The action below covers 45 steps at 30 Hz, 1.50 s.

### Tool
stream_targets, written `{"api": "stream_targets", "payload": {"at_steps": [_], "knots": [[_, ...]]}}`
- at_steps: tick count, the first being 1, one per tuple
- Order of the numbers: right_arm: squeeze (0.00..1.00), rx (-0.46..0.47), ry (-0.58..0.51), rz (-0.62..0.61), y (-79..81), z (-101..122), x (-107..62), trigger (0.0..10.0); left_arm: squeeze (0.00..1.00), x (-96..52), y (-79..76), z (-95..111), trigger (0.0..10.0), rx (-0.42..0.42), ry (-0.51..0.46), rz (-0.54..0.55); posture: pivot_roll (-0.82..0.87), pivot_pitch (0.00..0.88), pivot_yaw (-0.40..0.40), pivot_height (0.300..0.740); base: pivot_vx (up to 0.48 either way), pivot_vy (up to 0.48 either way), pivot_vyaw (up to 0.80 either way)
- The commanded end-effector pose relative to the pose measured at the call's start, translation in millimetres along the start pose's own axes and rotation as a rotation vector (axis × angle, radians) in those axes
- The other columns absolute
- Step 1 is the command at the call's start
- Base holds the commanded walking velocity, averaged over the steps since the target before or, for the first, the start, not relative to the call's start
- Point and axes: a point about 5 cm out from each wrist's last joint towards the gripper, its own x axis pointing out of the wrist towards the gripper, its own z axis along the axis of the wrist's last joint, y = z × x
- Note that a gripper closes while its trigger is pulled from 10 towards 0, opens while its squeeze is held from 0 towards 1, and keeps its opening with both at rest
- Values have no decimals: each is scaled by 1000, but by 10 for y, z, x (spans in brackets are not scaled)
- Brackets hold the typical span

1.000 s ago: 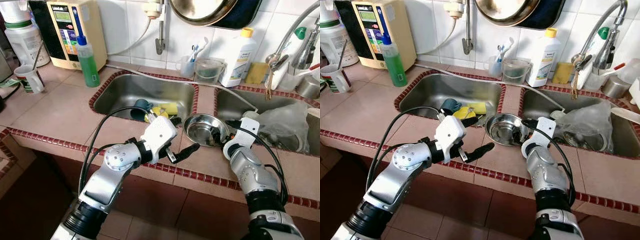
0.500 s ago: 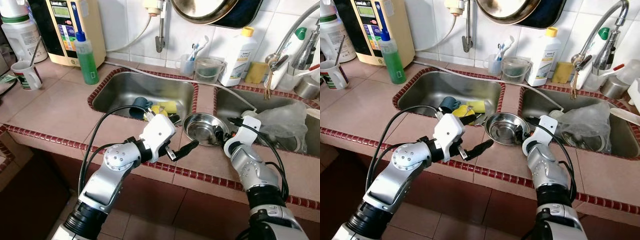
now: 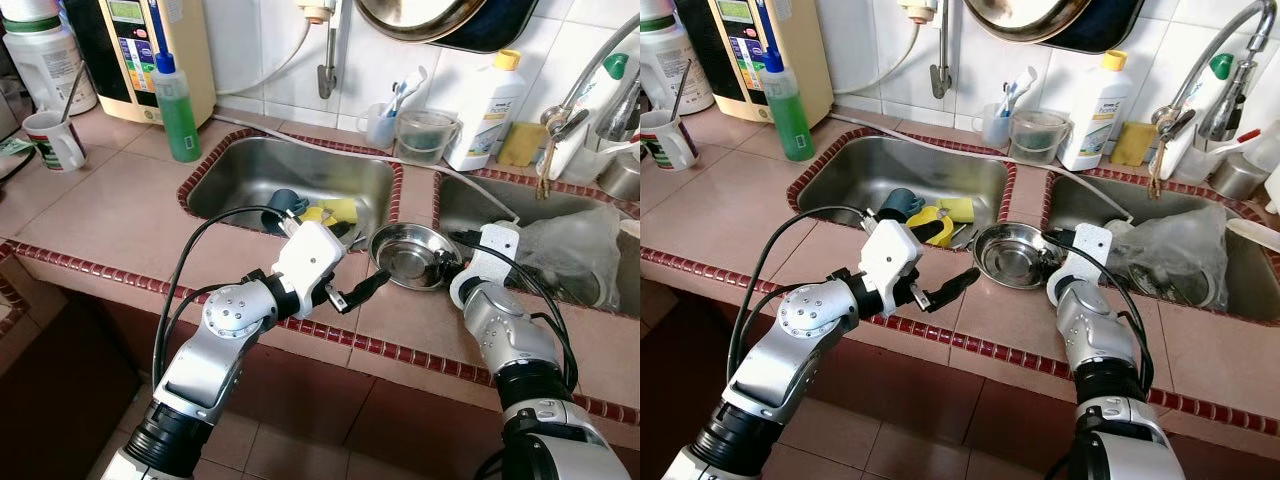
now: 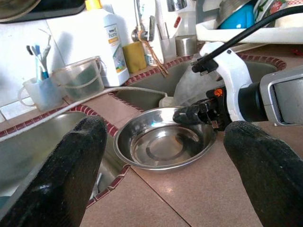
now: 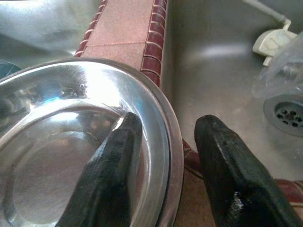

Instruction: Kitchen organization

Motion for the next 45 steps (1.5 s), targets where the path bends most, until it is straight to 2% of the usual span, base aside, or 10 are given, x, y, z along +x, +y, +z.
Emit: {"api": "stream_targets", "payload": {"at_steps": [1, 12, 30, 32, 34, 38, 40, 45], "knots": [[0, -17, -21, 9, 22, 78, 16, 0, 0, 21, -2, 63, 10000, 15, -16, 1, 61, 0, -74, 740, 0, 0, 0], [0, -10, -40, 8, -13, 147, 29, 0, 0, 40, 32, 99, 10000, 35, -27, 5, 59, 0, -77, 740, 0, 0, 0], [0, -22, -55, 36, 28, 92, 14, 0, 0, 35, 22, 112, 10000, 41, -34, -1, 65, 0, -79, 740, 0, 0, 0], [0, 18, -81, 65, 65, 113, 0, 0, 0, 35, 26, 116, 10000, 41, -35, 0, 65, 0, -78, 740, 0, 0, 0], [0, 34, -151, 120, 102, 182, -28, 0, 0, 37, 28, 118, 10000, 42, -36, 0, 64, 0, -77, 740, 0, 0, 0], [0, 123, -251, 260, 191, 304, -102, 0, 0, 40, 33, 124, 10000, 42, -38, 0, 65, 0, -77, 740, 0, 0, 0], [0, 140, -308, 346, 263, 382, -163, 0, 0, 38, 40, 121, 10000, 44, -37, -1, 64, 0, -73, 740, 0, 0, 0], [0, 177, -412, 431, 323, 523, -249, 0, 0, 44, 53, 126, 10000, 48, -37, -1, 62, 0, -69, 740, 0, 0, 0]]}}
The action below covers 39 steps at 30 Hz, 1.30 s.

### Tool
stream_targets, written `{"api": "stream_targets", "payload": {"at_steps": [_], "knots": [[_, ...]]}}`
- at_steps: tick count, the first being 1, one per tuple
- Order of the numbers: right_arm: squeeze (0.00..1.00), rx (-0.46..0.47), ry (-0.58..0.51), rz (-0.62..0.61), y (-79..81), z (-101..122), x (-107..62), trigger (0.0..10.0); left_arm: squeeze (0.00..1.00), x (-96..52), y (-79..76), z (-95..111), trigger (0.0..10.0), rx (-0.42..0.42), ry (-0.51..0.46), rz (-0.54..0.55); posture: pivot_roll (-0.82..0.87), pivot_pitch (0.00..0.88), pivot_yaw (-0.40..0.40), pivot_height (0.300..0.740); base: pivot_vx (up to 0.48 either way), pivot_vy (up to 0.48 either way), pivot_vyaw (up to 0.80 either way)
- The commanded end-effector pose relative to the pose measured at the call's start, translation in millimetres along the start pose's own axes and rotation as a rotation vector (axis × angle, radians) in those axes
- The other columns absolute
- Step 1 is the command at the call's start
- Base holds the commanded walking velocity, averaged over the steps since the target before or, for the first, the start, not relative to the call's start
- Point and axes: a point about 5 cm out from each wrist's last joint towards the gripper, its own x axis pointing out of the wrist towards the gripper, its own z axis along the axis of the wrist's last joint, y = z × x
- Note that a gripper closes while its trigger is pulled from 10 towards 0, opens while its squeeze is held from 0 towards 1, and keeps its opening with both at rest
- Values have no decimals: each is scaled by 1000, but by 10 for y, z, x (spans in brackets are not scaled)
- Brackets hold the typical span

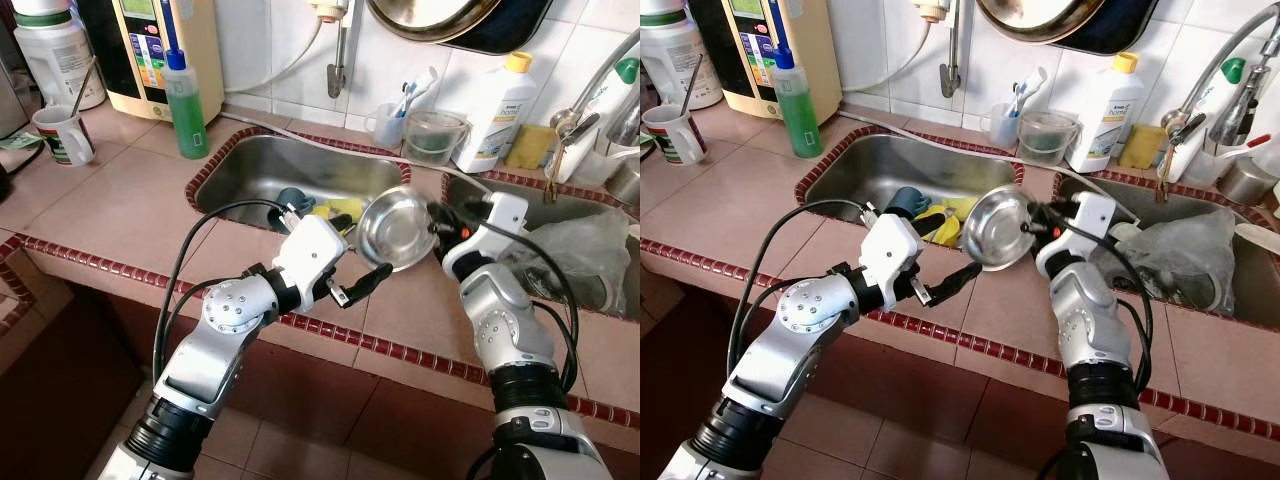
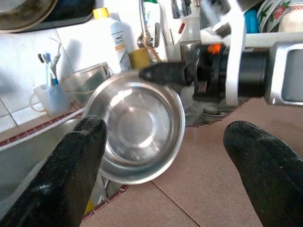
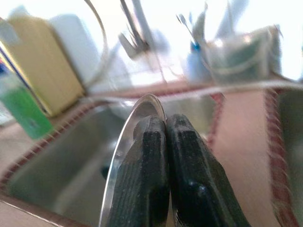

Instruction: Kitchen organization

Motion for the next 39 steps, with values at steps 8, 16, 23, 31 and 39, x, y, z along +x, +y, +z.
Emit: {"api": "stream_targets", "payload": {"at_steps": [8, 16, 23, 31, 39], "knots": [[0, 59, -120, 131, 142, 181, -39, 0, 0, 31, 38, 64, 10000, 26, -18, 3, 62, 0, -68, 740, 0, 0, 0], [0, -2, -218, 176, 204, 342, -76, 10000, 0, -8, 148, 78, 10000, -54, -37, 59, 64, 0, -68, 740, 0, 0, 0], [0, -139, -225, 201, 203, 390, -93, 10000, 0, -20, 421, 57, 10000, -161, -37, 273, 63, 0, -61, 740, 0, 0, 0], [0, -181, -248, 231, 289, 434, -83, 10000, 0, -52, 598, 89, 10000, -281, -99, 389, 64, 0, -63, 740, 0, 0, 0], [0, -157, -251, 243, 306, 429, -45, 10000, 0, -46, 684, 143, 10000, -259, -108, 417, 73, 0, -66, 740, 151, 0, 0]]}}
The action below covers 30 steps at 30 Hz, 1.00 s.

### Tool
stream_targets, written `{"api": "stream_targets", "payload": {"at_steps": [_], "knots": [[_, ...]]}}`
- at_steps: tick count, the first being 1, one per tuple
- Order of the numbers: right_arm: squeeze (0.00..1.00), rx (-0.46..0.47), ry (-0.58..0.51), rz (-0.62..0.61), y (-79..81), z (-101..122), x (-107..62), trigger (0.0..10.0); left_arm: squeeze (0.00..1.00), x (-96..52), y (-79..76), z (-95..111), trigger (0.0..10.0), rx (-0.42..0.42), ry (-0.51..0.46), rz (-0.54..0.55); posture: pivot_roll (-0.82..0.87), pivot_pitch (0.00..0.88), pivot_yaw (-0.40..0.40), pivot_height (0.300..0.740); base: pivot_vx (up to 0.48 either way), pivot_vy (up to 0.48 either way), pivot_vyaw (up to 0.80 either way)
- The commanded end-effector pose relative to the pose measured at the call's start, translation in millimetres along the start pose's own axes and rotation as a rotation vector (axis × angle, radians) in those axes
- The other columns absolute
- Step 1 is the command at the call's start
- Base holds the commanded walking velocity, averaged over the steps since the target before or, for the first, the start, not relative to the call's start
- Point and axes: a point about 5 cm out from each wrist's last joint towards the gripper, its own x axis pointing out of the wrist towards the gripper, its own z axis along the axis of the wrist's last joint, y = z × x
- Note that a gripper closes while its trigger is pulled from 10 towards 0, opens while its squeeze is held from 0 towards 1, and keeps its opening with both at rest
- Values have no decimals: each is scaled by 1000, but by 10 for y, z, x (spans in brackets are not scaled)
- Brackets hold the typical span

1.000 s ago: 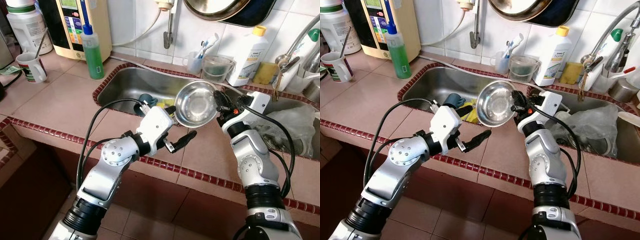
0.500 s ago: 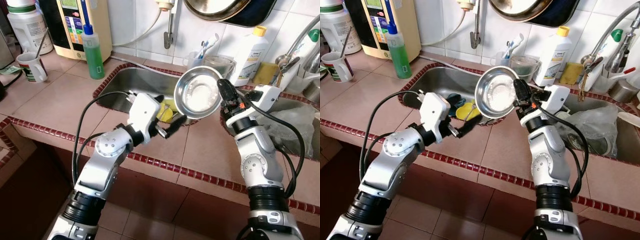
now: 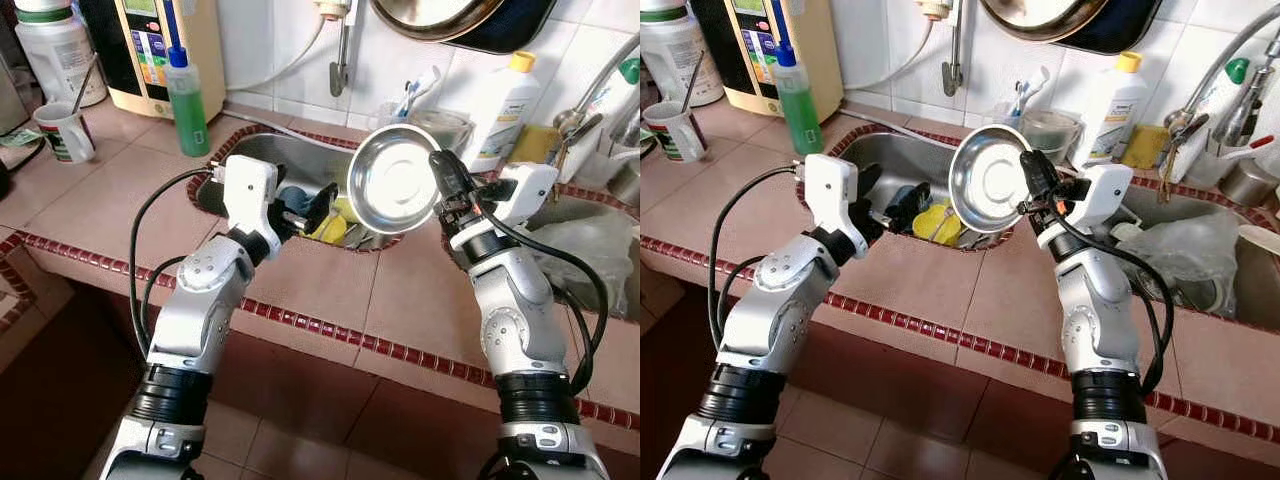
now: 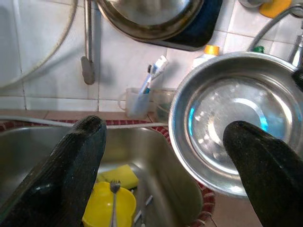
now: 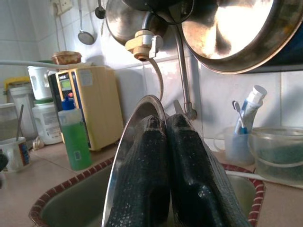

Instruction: Kitchen organization

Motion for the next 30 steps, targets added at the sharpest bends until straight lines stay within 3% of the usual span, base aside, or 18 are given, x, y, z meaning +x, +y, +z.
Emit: {"api": "stream_targets", "payload": {"at_steps": [1, 19, 30], "knots": [[0, 5, -30, 5, -7, 77, 51, 10000, 0, 26, 20, 31, 10000, 12, -6, 11, 73, 0, -66, 740, 371, 0, 0], [0, 8, -17, 23, 17, 39, 59, 10000, 0, 32, 39, 24, 10000, 3, 5, 19, 80, 0, -71, 740, 382, 0, 0], [0, 3, -3, 23, 9, 14, 50, 10000, 0, 36, -31, 20, 10000, 29, -6, 5, 78, 0, -71, 740, 70, 0, 0]]}}
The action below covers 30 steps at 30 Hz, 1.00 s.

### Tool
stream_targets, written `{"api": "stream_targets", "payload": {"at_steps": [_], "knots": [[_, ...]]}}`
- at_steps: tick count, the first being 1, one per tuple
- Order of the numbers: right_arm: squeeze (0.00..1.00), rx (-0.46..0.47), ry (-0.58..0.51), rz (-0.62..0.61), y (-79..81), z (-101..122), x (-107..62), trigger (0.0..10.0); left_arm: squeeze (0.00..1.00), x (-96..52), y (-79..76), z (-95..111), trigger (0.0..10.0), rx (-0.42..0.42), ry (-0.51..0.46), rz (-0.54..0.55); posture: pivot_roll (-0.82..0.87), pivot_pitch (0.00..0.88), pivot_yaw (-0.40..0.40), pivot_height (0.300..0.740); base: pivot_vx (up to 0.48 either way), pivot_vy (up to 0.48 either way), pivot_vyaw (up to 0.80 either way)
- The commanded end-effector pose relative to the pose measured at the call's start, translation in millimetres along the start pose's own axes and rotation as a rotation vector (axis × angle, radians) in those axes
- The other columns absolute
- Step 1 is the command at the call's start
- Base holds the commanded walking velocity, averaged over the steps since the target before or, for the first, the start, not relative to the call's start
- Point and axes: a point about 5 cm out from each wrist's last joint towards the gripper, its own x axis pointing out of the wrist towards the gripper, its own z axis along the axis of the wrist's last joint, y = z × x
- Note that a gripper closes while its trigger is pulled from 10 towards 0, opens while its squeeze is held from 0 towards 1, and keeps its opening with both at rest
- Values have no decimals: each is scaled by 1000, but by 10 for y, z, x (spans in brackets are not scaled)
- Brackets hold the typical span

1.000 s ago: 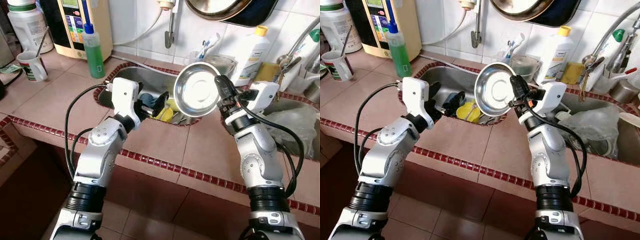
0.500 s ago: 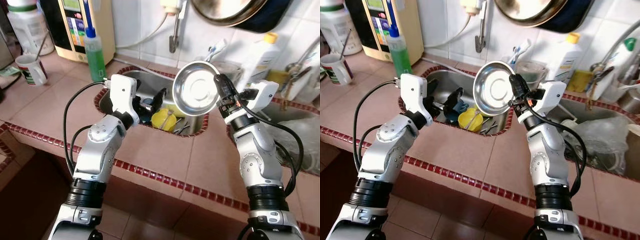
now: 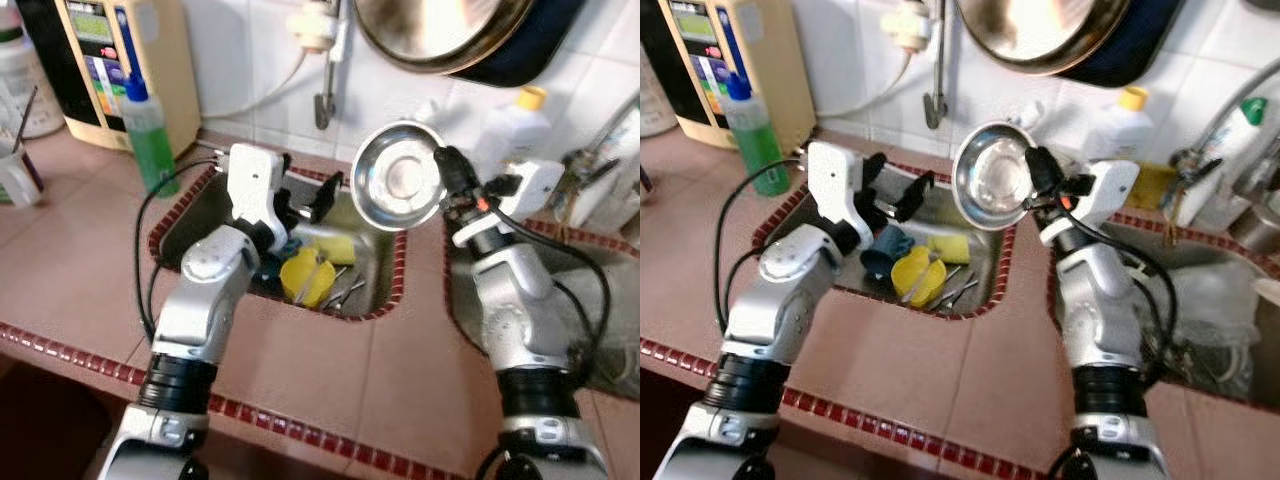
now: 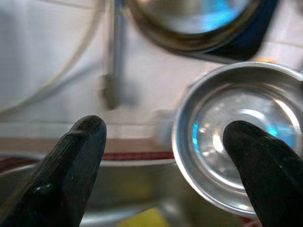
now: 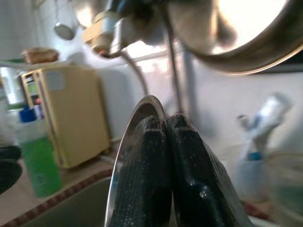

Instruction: Kitchen organization

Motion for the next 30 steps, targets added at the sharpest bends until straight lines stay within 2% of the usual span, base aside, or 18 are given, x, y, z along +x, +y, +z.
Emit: {"api": "stream_targets", "payload": {"at_steps": [1, 7, 10, 13, 24, 30], "knots": [[0, -20, -19, -21, -93, 71, -32, 10000, 0, 31, -101, -11, 10000, 18, 8, -42, 78, 0, -71, 740, 0, 0, 0], [0, -22, 11, -42, -176, 16, -56, 10000, 0, -31, -224, -105, 10000, 86, 51, -150, 74, 0, -68, 740, 0, 0, 0], [0, -30, 27, -48, -217, 2, -63, 10000, 0, -121, -327, -170, 10000, 138, 70, -245, 74, 0, -70, 740, 0, 0, 0], [0, -33, 40, -48, -242, -8, -76, 10000, 0, -201, -377, -227, 10000, 166, 90, -289, 77, 15, -69, 740, 0, 0, 0], [0, -22, 141, -80, -407, -159, -75, 10000, 0, -411, -522, -343, 10000, 159, 152, -383, 75, 79, -56, 740, 0, 0, 0], [0, -14, 203, -62, -436, -238, -64, 10000, 0, -464, -554, -352, 10000, 150, 170, -399, 80, 103, -58, 740, 0, 0, 0]]}}
